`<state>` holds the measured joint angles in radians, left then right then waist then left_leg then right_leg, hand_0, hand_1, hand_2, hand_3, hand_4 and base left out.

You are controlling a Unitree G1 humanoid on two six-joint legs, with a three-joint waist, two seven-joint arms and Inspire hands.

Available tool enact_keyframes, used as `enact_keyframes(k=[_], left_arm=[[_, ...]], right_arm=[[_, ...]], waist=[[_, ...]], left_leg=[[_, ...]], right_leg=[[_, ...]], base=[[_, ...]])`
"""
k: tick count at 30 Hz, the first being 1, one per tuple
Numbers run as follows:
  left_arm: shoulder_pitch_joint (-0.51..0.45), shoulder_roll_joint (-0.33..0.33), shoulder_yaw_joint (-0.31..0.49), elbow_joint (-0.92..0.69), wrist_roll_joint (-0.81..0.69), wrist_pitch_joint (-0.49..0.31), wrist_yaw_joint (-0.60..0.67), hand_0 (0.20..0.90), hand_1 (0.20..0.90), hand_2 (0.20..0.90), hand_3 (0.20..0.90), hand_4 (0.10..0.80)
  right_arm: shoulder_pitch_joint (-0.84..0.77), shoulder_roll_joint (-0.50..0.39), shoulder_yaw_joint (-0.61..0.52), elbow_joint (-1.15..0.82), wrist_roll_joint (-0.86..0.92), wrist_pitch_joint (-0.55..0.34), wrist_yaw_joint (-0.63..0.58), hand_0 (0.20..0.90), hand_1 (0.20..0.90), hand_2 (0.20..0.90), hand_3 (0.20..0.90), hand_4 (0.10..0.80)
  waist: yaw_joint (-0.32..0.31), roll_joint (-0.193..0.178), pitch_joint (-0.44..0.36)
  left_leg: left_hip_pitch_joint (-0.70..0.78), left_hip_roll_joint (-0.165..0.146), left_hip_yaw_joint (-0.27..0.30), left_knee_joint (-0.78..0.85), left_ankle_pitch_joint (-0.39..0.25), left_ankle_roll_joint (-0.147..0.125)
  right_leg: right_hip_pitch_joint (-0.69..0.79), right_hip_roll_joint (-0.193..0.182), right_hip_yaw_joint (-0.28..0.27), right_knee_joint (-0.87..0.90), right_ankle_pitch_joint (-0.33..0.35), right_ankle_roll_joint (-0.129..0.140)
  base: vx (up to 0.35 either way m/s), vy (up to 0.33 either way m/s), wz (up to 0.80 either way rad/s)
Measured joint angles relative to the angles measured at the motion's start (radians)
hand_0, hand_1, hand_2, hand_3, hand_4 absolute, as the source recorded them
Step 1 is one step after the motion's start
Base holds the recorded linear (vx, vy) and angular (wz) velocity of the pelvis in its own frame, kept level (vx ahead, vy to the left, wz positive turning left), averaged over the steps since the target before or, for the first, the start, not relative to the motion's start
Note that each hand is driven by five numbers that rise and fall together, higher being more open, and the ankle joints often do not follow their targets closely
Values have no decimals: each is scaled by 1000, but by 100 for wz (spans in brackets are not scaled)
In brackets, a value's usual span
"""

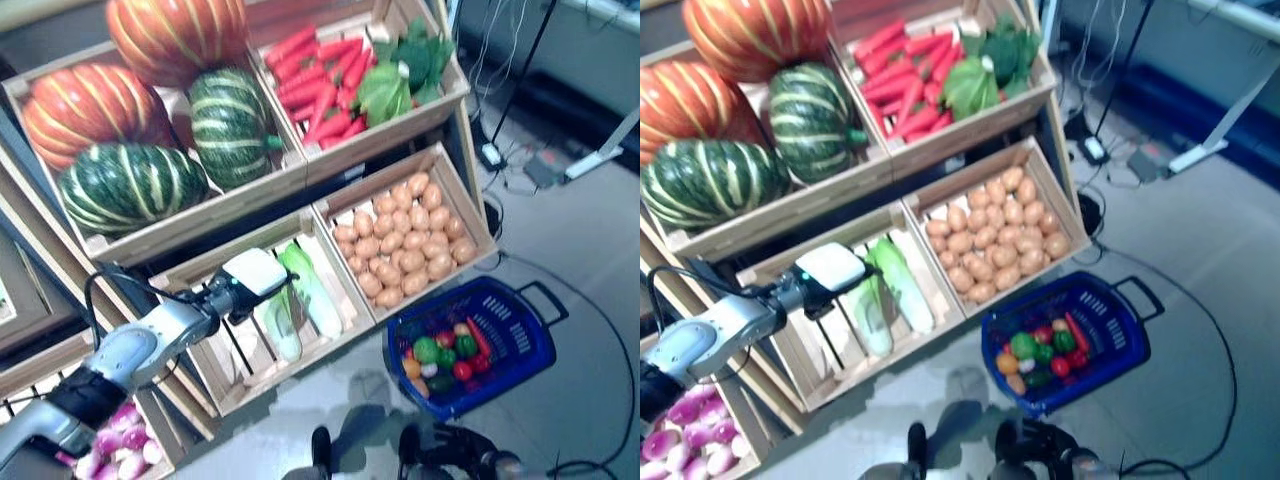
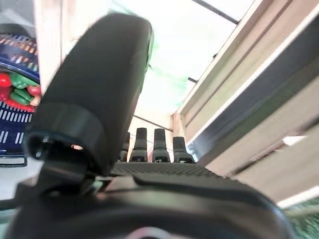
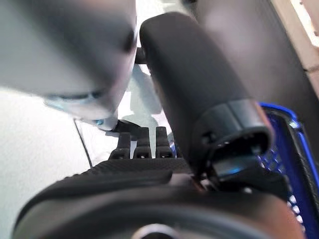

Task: Put vegetables into the basket

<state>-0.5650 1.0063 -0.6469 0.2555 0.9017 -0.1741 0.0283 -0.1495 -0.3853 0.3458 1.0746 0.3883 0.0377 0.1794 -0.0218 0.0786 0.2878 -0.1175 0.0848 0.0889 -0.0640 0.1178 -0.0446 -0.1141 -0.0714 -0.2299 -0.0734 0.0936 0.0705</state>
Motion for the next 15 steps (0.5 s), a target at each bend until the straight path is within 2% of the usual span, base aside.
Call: enact_keyframes(k=[5,6,9,15], left_arm=[[-116,-3,-95,200,9,0,206,900,900,900,900,800],[-163,-6,-117,249,16,1,244,900,900,900,900,800],[-231,-21,-146,317,40,7,304,900,900,900,900,800],[-321,-62,-181,404,61,30,373,900,900,900,900,800]], right_arm=[[-64,-2,19,1,17,-19,0,900,900,900,900,800],[-86,-3,21,3,20,-24,0,900,900,900,900,800],[-126,-4,32,10,63,-37,0,900,900,900,900,800],[-198,-4,31,19,102,-53,-1,900,900,900,900,800]], waist=[[-13,-18,91],[-14,-22,122],[-17,-32,169],[-22,-47,207]], left_leg=[[-45,17,2,8,12,-16],[-68,20,1,24,12,-16],[-110,27,3,52,11,-20],[-157,35,9,76,11,-20]], right_leg=[[-48,18,2,9,6,-10],[-64,21,1,14,13,-20],[-104,24,2,38,14,-31],[-168,25,6,90,1,-41]], base=[[-172,-42,-3],[-128,-21,-1],[-133,3,-2],[-80,31,-4]])
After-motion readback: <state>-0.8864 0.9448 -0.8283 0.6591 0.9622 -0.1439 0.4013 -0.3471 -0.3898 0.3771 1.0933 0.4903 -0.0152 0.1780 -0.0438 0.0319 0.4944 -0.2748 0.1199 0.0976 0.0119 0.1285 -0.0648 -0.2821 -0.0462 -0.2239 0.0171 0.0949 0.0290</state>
